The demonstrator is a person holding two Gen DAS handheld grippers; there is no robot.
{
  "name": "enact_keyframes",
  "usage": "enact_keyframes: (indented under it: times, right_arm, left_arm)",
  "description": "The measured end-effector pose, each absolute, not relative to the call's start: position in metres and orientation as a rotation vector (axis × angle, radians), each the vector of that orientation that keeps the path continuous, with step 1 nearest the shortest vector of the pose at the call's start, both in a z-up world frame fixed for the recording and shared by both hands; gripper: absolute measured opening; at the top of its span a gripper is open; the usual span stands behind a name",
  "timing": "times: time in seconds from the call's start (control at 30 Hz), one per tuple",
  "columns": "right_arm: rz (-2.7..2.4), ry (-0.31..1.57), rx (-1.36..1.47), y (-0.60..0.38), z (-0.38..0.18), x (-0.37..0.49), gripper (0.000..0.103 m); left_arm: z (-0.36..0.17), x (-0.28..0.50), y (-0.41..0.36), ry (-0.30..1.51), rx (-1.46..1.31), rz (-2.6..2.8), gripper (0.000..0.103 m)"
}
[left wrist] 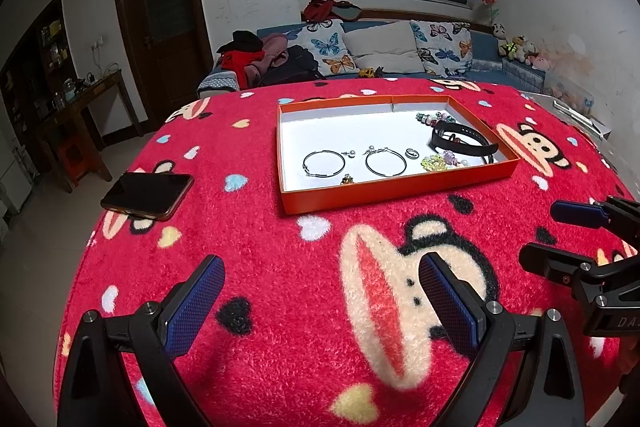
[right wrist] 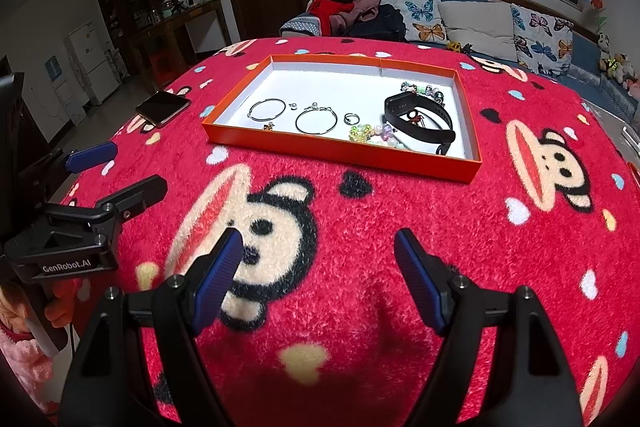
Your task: Organize jewelry
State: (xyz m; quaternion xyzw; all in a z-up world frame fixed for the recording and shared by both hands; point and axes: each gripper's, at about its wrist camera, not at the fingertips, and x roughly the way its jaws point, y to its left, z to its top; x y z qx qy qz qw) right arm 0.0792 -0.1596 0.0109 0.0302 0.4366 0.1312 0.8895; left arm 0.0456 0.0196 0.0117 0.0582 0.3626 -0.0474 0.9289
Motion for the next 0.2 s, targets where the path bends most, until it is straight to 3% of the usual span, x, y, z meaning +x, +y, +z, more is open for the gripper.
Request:
enact_keyframes:
  times: [0.2]
  right_arm:
    - [0.274, 0.909, 0.062, -0.1591, 0.0094, 0.0786, 0.078]
  left_arm:
    - [0.0143, 0.0446, 0.018, 0.728, 0.129, -0.095, 0.103]
